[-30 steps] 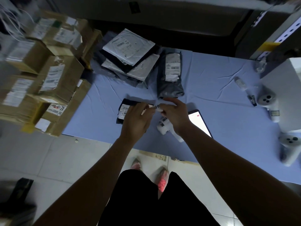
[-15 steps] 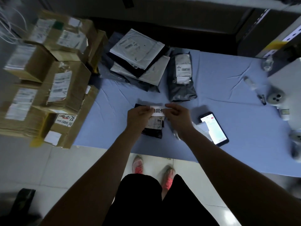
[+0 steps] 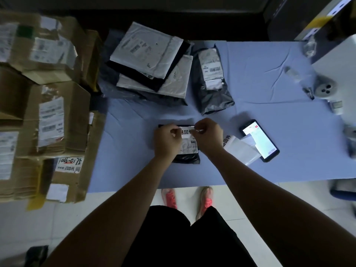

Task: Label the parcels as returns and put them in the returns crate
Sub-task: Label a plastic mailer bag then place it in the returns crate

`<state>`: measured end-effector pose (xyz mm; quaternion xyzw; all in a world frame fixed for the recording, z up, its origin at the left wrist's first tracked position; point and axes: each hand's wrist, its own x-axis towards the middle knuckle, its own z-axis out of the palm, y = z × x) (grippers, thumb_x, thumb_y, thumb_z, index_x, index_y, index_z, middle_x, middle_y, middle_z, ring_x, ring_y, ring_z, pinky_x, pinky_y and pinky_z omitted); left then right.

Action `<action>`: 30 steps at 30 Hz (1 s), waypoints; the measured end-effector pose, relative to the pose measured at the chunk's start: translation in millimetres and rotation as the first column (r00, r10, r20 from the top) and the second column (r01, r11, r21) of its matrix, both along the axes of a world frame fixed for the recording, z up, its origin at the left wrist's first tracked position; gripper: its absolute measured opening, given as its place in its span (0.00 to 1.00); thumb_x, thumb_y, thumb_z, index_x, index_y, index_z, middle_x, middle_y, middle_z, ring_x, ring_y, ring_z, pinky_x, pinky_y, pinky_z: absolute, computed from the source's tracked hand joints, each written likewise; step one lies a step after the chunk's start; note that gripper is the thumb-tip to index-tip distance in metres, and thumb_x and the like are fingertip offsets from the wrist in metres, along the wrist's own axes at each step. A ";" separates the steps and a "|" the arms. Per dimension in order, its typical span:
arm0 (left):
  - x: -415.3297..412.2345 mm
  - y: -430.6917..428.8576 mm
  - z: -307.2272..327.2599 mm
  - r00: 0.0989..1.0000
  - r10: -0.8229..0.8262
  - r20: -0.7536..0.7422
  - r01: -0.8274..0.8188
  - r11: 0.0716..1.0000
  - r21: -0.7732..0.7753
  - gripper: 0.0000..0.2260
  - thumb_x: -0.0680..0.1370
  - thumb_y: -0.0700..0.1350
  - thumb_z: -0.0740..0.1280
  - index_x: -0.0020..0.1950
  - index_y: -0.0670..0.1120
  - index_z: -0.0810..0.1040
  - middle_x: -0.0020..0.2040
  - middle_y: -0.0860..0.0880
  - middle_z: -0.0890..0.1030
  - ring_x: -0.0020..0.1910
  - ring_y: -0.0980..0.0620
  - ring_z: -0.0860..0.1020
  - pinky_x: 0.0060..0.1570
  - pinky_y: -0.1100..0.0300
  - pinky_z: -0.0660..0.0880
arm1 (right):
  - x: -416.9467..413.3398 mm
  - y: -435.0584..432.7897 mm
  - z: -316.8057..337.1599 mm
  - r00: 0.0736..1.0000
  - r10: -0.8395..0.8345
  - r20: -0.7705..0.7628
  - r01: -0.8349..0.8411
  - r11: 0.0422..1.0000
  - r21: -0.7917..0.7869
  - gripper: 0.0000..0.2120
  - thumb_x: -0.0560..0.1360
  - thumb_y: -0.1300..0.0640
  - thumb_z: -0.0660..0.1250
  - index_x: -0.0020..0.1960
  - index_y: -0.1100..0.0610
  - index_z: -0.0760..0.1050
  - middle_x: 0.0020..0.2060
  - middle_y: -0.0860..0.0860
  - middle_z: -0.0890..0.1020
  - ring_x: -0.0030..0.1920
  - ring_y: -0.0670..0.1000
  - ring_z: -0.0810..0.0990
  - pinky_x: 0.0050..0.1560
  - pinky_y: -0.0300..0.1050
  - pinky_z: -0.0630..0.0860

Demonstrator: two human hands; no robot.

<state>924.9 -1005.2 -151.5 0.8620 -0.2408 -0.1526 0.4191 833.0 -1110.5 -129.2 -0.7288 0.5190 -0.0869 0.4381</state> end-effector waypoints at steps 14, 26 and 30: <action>5.2 5.2 -34.8 0.918 -0.244 0.314 0.160 0.949 0.270 0.07 0.73 0.41 0.72 0.50 0.43 0.80 0.35 0.43 0.79 0.35 0.42 0.77 0.36 0.52 0.73 | 11.3 14.3 -31.8 0.883 0.341 -0.323 -0.412 0.893 -0.183 0.09 0.79 0.55 0.66 0.56 0.55 0.83 0.56 0.52 0.74 0.51 0.56 0.79 0.49 0.51 0.79; 16.0 39.2 -24.4 0.928 -0.126 0.350 -0.018 0.924 0.381 0.16 0.73 0.52 0.73 0.54 0.43 0.79 0.49 0.40 0.76 0.48 0.39 0.76 0.42 0.50 0.72 | -3.3 10.4 -24.8 0.934 0.159 -0.320 -0.192 0.979 -0.074 0.18 0.75 0.50 0.73 0.62 0.55 0.78 0.55 0.54 0.81 0.52 0.55 0.81 0.55 0.51 0.79; 6.8 45.9 -12.5 0.981 0.072 -0.182 -0.033 0.977 0.209 0.19 0.74 0.44 0.73 0.63 0.41 0.76 0.55 0.42 0.81 0.54 0.42 0.79 0.47 0.59 0.72 | -9.2 18.7 -17.3 0.977 0.066 -0.205 -0.060 0.998 0.033 0.17 0.72 0.59 0.75 0.60 0.55 0.79 0.50 0.51 0.85 0.47 0.53 0.83 0.49 0.50 0.82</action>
